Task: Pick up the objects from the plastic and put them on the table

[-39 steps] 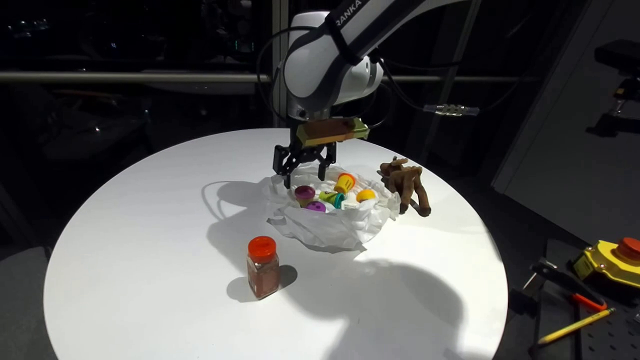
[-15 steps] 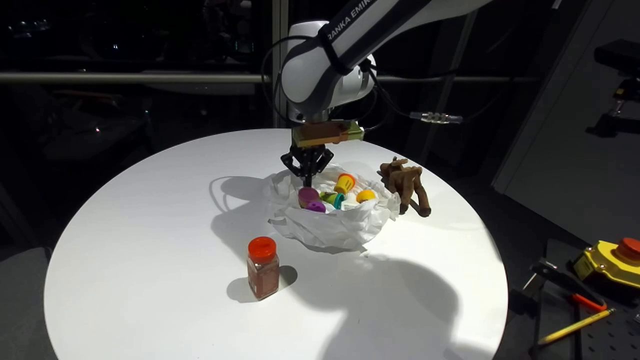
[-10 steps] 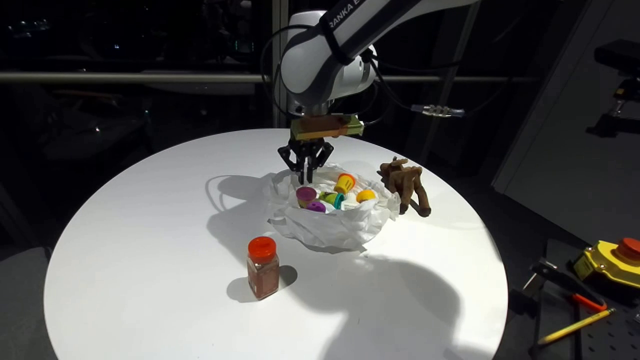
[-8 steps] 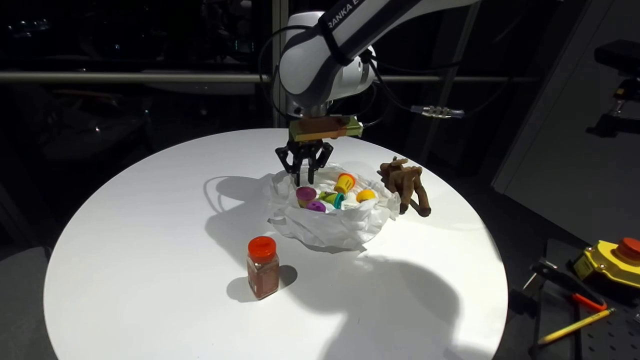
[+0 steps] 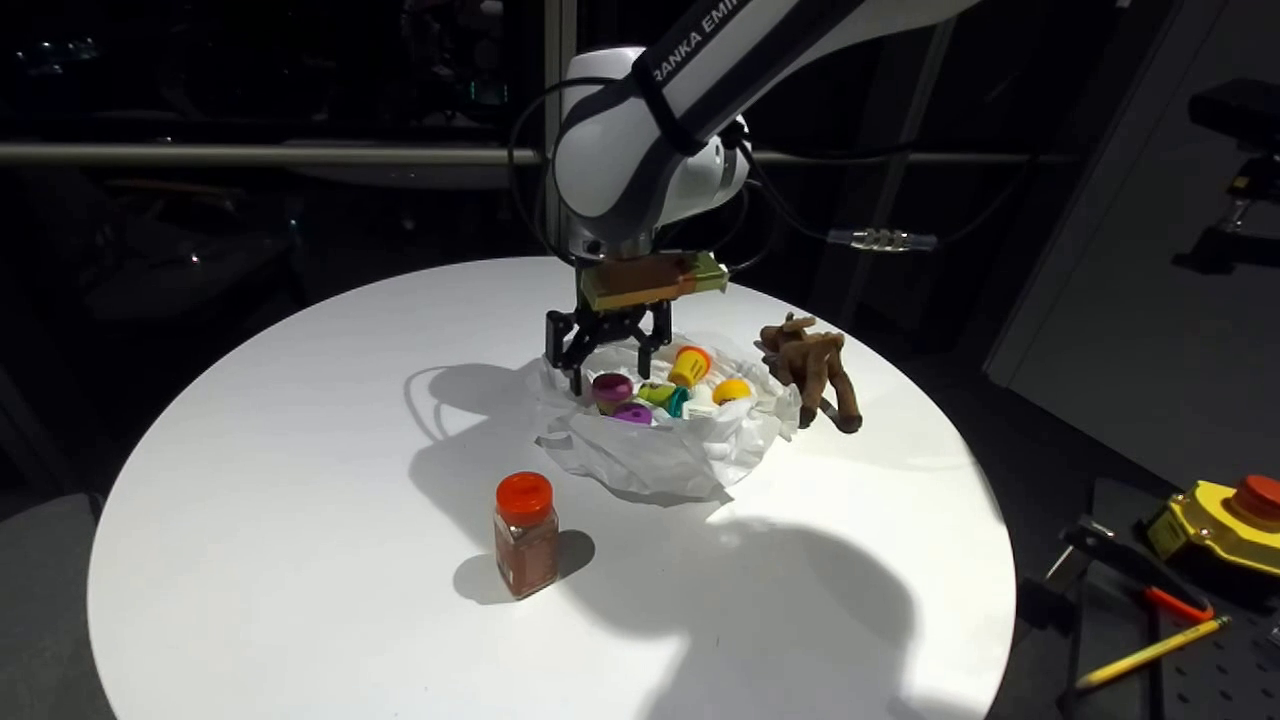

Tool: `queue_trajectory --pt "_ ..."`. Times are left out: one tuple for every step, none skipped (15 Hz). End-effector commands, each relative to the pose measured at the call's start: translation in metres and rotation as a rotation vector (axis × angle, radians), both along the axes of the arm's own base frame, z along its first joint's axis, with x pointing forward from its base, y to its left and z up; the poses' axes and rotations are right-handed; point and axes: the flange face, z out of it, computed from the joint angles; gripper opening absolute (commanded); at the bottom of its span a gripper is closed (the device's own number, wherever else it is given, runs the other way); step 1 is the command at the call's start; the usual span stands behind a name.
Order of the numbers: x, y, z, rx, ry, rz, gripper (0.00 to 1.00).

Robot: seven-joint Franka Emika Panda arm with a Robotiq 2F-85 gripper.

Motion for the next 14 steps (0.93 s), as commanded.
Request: queue_trajectory --pt "-0.0054 -0.0004 0.0104 -0.015 -0.011 0.030 1.00" --pt "-0.0049 -0.0006 0.0086 -0.016 -0.006 0.032 1.00" --pt "-0.0044 -0.0008 0.0072 -0.019 -0.003 0.032 1.00" --pt "-0.0039 -0.0013 0.0053 -0.017 0.004 0.029 1.00" --pt "-0.0032 -0.0020 0.0045 -0.015 0.003 0.023 1.00" --pt "-0.0030 -0.0018 0.0047 -0.011 0.007 0.023 1.00" --pt "-0.0028 -0.0017 0.0050 -0.007 0.009 0.021 0.93" --pt "-0.0026 -0.0022 0.0047 -0.009 0.012 0.021 0.72" --pt "-0.0025 -0.0025 0.0043 -0.009 0.014 0.021 0.69" --pt "-0.0024 -0.0029 0.0034 -0.009 0.018 0.020 0.68" --pt "-0.0025 -0.0034 0.0029 -0.009 0.020 0.018 0.62" --pt "-0.0027 -0.0039 0.0026 -0.009 0.023 0.017 0.53" --pt "-0.0027 -0.0052 0.0024 -0.009 0.026 0.015 0.45" --pt "-0.0027 -0.0065 0.0023 -0.008 0.029 0.012 0.38"
